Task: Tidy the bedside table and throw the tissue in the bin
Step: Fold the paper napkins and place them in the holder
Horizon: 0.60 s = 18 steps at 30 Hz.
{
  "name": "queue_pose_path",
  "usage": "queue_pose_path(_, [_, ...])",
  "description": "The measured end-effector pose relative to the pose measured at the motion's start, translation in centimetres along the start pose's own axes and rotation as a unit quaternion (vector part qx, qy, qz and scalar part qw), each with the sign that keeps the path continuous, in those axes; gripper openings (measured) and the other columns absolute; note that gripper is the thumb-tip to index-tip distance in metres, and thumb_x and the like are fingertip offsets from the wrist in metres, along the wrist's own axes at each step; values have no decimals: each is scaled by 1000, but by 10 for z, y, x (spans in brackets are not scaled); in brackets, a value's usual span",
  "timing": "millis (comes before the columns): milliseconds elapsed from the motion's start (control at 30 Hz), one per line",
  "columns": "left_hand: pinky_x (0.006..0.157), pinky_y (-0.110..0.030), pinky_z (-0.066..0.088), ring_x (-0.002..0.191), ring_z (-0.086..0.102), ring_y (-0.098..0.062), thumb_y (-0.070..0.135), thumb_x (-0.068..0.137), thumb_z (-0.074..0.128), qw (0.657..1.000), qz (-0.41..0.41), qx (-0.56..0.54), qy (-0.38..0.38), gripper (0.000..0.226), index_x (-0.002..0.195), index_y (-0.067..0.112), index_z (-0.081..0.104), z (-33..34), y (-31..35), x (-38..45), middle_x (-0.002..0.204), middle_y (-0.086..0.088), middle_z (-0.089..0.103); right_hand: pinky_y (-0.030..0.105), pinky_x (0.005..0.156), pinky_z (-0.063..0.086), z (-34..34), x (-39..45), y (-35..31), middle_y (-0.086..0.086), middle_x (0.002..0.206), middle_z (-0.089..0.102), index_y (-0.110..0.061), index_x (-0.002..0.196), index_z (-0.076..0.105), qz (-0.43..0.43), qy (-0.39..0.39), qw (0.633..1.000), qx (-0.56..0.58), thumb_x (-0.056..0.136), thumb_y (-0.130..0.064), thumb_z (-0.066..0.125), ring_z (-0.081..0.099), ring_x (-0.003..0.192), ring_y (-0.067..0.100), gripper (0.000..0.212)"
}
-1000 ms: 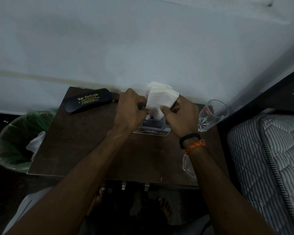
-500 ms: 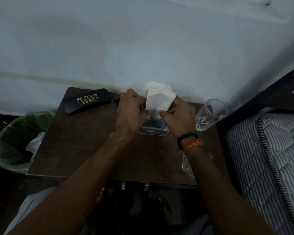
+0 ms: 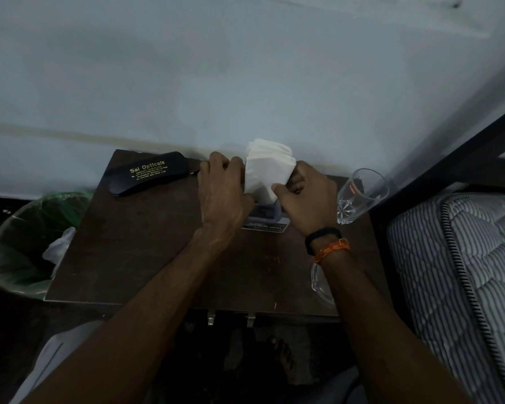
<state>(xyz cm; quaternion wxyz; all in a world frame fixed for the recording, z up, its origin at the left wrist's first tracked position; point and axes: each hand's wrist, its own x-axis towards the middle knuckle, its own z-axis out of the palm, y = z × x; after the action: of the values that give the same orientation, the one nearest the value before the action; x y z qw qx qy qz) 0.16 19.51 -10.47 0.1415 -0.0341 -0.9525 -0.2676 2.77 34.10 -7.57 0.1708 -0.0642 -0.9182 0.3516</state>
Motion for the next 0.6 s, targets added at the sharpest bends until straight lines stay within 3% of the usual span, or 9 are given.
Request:
queue_pose_path(100, [70,-28,34,94,42,-18,24,58,83,995,-32,-93,-6,45,91,15,55,-8,-2,5,102,-6,49,25,60,51,1,0,2,-2,67,64,-13,84,66,-14,1,1000,-25,77,-21,74,59,65,12,13])
queue_pose_path(200, [70,-26,46,94,51,-17,22,57,88,979,-46,-196,-16,51,96,16,56,-19,-7,13,104,-4,52,29,62,53,2,1,2,-1,69,66,-14,90,68,-20,-7,999,-37,77,-21,74,59,65,12,15])
queue_pose_path(333, [67,-12,45,84,58,-5,28,63,89,973,-14,-226,-46,30,85,17,71,-26,-13,19,93,2,64,30,64,54,1,1,1,-1,68,66,-14,94,70,-15,-10,999,-30,76,-20,74,62,66,14,20])
queue_pose_path(433, [62,-3,40,68,56,6,26,68,87,972,1,-231,-49,19,73,18,71,-28,-10,18,77,5,67,24,62,49,-1,0,-1,-4,68,64,-15,90,67,-20,5,1000,-7,77,-23,74,61,67,13,17])
queue_pose_path(500, [61,0,39,69,54,6,25,70,86,972,-14,-232,-46,21,79,16,69,-29,-8,17,82,6,65,22,64,48,-2,1,-2,-3,70,66,-16,94,69,-30,7,1000,-3,79,-23,74,63,69,13,17])
queue_pose_path(600, [60,0,44,75,59,1,19,72,85,959,-31,-277,-47,38,102,13,63,-32,-4,17,92,7,67,26,66,52,-2,1,-2,0,74,69,-16,98,70,-39,2,999,-10,80,-23,73,65,72,16,20])
